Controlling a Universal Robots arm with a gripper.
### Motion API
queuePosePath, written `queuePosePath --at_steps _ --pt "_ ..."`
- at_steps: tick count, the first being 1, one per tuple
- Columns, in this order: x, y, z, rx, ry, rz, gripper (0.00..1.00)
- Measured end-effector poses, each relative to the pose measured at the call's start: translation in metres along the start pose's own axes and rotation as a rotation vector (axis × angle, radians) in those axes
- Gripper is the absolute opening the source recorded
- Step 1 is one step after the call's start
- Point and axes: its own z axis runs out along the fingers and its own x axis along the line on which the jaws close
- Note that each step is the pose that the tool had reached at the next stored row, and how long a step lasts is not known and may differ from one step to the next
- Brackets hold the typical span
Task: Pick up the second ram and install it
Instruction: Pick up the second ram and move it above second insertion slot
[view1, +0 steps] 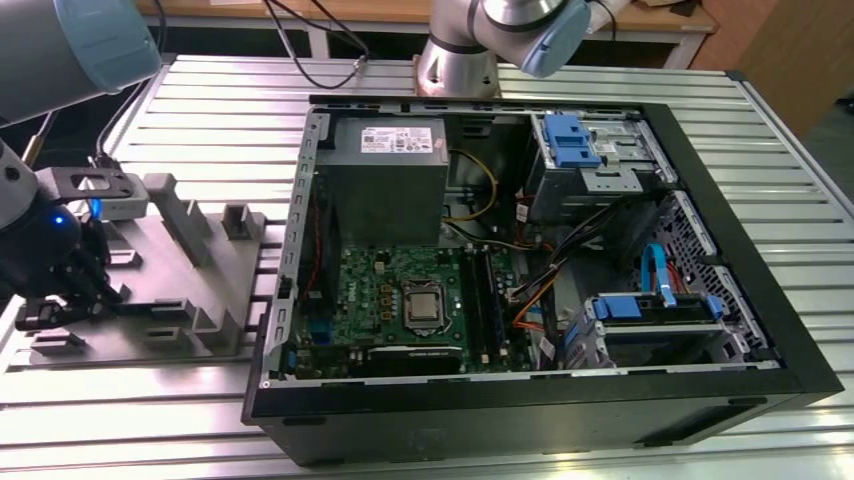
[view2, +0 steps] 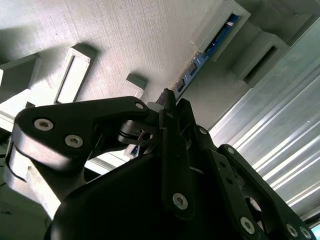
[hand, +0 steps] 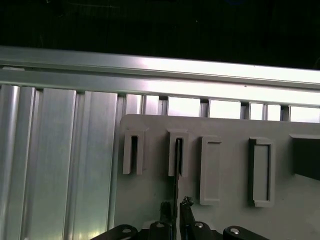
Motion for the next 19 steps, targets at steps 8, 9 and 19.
queuePosePath --at_steps 8,9,19 --pt "0.0000 0.0000 -0.0001 -0.0001 0.0000 0.000 0.13" --pt "0.0000 0.0000 -0.0002 -0.0001 0.0001 0.000 0.13" --pt "0.0000 0.0000 -0.0003 -0.0001 0.0000 0.000 0.11"
